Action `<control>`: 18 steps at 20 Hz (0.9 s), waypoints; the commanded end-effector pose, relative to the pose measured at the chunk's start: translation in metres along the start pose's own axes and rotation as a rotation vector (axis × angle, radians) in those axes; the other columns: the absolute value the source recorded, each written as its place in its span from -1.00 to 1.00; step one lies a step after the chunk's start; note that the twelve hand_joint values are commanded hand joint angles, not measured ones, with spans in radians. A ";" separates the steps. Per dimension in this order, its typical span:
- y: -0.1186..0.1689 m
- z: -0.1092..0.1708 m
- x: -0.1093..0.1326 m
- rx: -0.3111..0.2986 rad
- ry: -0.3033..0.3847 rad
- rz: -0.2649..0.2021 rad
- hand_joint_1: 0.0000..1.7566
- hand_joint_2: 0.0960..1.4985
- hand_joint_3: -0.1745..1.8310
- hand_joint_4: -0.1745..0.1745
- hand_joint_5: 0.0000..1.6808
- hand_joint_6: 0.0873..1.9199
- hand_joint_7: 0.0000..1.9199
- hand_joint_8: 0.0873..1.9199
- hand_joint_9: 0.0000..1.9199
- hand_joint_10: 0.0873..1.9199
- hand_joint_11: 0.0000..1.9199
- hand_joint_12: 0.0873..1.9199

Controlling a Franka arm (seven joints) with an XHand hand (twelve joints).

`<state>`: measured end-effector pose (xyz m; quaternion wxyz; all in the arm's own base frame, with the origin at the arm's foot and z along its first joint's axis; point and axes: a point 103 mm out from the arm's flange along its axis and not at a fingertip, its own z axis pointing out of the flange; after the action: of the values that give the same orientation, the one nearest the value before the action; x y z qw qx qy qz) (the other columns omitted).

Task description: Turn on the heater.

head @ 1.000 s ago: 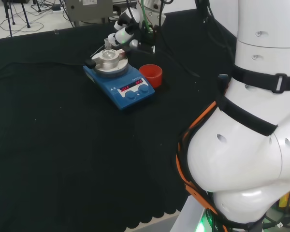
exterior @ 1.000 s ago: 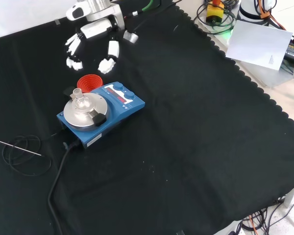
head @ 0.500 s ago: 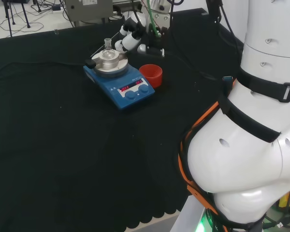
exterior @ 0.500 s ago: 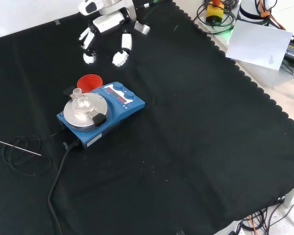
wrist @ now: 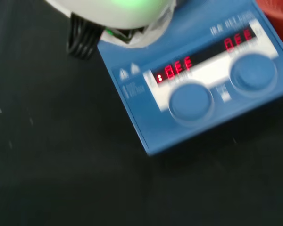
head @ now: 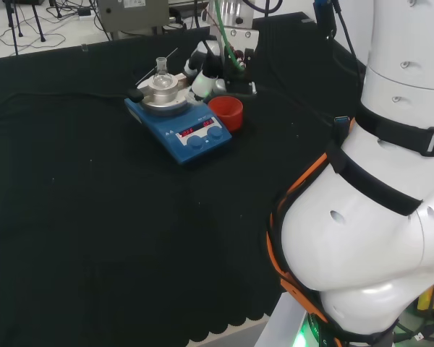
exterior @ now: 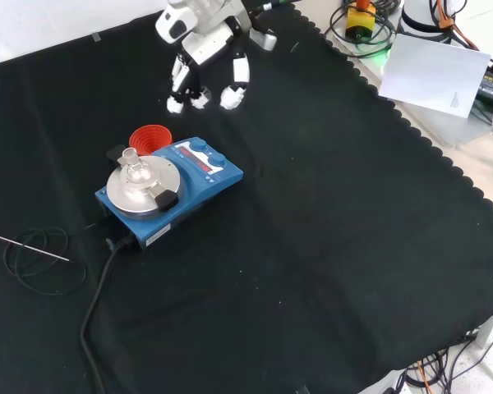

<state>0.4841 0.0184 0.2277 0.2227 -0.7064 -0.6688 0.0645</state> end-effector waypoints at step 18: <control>-0.018 0.041 -0.005 0.334 -0.205 0.080 0.26 -0.18 -0.08 -0.39 -0.56 -1.00 0.63 0.42 0.82 0.29 0.82 0.28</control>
<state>0.4543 0.0220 0.2017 0.2660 -0.6785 -0.6448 0.2303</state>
